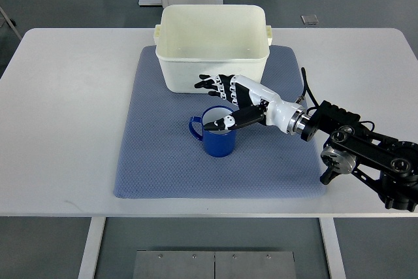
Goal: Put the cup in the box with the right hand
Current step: 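Lower the right hand around the blue mug and close the fingers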
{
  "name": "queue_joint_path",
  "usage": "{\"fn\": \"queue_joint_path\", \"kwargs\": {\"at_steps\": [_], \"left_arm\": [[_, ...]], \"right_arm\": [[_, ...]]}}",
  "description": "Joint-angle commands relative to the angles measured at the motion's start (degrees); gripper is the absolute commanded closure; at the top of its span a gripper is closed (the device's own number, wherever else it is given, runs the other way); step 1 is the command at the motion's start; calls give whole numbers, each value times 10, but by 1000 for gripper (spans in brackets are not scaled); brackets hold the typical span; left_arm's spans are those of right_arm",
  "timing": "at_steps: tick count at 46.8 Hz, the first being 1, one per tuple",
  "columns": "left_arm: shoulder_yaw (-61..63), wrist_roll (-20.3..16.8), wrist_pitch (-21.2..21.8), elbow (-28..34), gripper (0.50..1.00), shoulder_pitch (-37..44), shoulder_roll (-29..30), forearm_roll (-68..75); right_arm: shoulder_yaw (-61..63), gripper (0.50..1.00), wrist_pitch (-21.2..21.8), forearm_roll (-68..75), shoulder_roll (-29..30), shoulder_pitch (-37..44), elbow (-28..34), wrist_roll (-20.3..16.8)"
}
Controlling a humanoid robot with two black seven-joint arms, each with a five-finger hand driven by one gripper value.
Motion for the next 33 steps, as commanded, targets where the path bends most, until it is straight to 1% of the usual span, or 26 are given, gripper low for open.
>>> {"fn": "queue_joint_path", "kwargs": {"at_steps": [1,18,33], "left_arm": [[0,0,1,0,500,0,0,0],[0,0,1,0,500,0,0,0],[0,0,1,0,500,0,0,0]], "right_arm": [[-3,502,-1,-1,2,-3,-4,1],[-4,505,-2,-4,16,-9,-38,1],[-6,505,-1,-9,24,-22,-42,2]]}}
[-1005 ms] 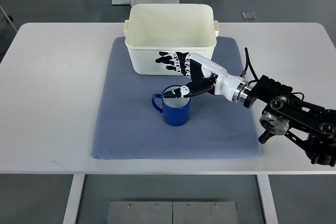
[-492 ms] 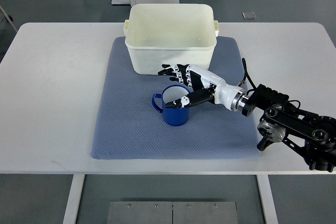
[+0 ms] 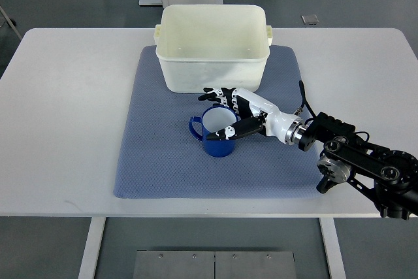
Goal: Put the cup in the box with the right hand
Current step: 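Lower the right hand around the blue mug and close the fingers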
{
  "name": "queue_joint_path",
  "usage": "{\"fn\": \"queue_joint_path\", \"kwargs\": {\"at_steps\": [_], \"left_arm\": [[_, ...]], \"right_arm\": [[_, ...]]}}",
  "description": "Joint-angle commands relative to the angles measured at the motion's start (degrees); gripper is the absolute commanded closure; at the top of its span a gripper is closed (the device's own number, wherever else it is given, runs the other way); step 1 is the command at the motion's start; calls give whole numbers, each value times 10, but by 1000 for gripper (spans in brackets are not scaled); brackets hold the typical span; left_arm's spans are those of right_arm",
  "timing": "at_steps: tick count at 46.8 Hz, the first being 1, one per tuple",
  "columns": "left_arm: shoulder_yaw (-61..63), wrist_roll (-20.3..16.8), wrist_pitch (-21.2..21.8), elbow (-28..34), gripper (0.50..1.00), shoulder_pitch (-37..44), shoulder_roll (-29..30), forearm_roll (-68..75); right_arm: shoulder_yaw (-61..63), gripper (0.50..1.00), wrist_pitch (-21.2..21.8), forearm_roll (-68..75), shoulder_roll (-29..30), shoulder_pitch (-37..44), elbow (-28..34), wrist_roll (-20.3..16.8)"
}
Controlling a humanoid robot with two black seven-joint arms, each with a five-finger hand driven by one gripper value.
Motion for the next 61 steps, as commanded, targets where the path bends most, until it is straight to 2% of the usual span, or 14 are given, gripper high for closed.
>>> {"fn": "queue_joint_path", "kwargs": {"at_steps": [1,36,45,47,50,51,53,54,61], "left_arm": [[0,0,0,0,500,0,0,0],[0,0,0,0,500,0,0,0],[0,0,0,0,500,0,0,0],[0,0,0,0,500,0,0,0],[0,0,0,0,500,0,0,0],[0,0,0,0,500,0,0,0],[0,0,0,0,500,0,0,0],[0,0,0,0,500,0,0,0],[0,0,0,0,500,0,0,0]], "right_arm": [[0,505,0,0,1,-1,0,0],[-7,505,0,0,17,-19,-25,3],[-8,523,0,0,18,-22,-26,15],[-9,563,0,0,18,-24,-26,19],[-13,667,1,0,17,-25,-25,33],[-16,738,2,0,16,-24,-25,37],[-21,957,7,-1,15,-24,-25,44],[-24,1000,8,-1,15,-23,-25,44],[-27,1000,3,-2,19,-24,-34,46]]}}
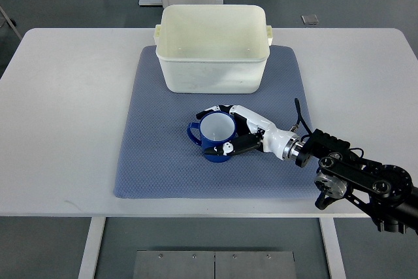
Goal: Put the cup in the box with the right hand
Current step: 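Lower the right hand around the blue mug and close the fingers, then lift the blue mug with the right hand over the cream tub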
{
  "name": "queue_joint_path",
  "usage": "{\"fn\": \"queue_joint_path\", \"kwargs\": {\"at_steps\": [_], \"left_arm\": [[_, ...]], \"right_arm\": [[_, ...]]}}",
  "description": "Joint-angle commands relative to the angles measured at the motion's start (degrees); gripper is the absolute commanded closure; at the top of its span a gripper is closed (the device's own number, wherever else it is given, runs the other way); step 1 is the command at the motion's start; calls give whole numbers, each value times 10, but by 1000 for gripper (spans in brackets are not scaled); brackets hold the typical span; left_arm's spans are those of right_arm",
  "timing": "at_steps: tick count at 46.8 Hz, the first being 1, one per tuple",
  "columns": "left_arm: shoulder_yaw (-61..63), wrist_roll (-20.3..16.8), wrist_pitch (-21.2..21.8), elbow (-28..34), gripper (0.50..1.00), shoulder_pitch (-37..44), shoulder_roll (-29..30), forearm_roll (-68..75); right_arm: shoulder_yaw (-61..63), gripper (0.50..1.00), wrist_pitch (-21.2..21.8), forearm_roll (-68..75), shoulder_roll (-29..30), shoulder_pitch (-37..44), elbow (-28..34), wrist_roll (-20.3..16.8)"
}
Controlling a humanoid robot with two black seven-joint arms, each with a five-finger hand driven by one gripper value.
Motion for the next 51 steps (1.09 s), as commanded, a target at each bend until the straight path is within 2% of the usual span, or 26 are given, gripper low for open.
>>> {"fn": "queue_joint_path", "kwargs": {"at_steps": [1,19,32,44,51], "left_arm": [[0,0,0,0,500,0,0,0],[0,0,0,0,500,0,0,0],[0,0,0,0,500,0,0,0],[0,0,0,0,500,0,0,0],[0,0,-1,0,500,0,0,0]], "right_arm": [[-1,1000,0,0,1,0,-4,5],[17,1000,4,6,-6,11,13,14],[54,1000,8,17,-61,62,55,9],[102,1000,25,38,-71,111,60,-20],[111,1000,19,42,-64,141,30,-34]]}}
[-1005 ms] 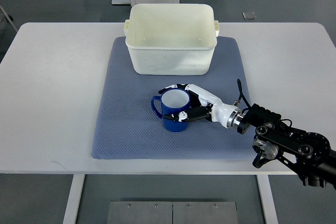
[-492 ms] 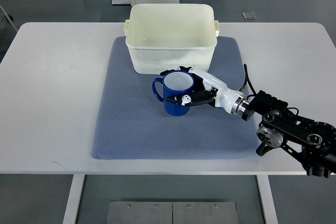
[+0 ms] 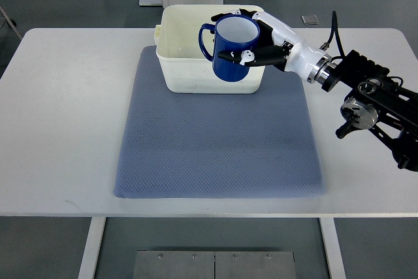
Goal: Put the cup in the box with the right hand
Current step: 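Lift the blue mug with the right hand over the cream tub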
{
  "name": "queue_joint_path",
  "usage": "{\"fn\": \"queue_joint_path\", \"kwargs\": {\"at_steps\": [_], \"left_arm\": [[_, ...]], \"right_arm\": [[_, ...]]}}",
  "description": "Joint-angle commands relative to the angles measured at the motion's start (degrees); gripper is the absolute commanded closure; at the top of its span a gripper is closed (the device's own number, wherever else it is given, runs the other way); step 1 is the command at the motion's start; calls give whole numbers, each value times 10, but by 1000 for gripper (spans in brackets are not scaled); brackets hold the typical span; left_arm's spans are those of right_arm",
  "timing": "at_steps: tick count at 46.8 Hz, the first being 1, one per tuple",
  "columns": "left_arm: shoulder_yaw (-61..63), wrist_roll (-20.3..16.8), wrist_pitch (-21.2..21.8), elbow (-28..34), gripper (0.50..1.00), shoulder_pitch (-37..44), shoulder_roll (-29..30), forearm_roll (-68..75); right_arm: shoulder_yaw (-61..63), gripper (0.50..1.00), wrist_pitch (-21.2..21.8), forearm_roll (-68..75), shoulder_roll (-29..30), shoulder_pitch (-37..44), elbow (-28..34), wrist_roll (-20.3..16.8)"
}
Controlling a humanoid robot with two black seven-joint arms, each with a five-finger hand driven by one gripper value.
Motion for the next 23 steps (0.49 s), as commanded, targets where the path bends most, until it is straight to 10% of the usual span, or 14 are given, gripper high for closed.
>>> {"fn": "queue_joint_path", "kwargs": {"at_steps": [1,23], "left_arm": [[0,0,0,0,500,0,0,0],[0,0,0,0,500,0,0,0]], "right_arm": [[1,1000,-5,1,6,19,-21,-4],[11,1000,-24,2,107,76,-215,-20]]}}
